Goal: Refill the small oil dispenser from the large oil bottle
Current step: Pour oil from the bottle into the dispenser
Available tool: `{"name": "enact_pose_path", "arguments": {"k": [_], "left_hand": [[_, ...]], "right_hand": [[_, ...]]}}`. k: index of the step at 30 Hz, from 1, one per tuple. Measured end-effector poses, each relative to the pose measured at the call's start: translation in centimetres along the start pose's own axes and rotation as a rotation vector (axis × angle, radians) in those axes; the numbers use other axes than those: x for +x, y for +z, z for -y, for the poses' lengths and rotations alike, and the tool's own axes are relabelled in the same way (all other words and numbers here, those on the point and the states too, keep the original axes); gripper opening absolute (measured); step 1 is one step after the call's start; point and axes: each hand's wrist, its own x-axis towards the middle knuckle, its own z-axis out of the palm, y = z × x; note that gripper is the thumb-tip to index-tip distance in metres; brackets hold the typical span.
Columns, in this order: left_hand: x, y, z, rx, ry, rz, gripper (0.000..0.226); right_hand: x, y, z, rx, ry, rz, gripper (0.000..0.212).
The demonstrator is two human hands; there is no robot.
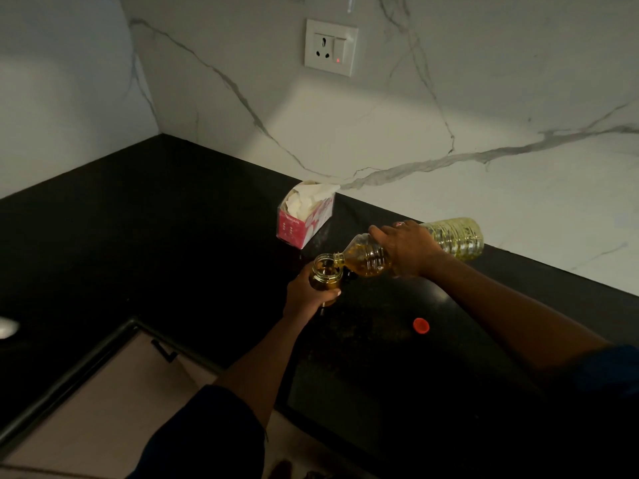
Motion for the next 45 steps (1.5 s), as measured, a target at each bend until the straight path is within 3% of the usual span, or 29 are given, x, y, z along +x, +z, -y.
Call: {"name": "enact_pose_path", "arguments": {"k": [45], "left_hand": [[-0.02, -0.07, 0.02, 0.013, 0.028, -0.004, 0.074]], "right_hand": [[0.06, -0.62, 0.06, -0.041, -0.004, 0.029, 0.096]]}}
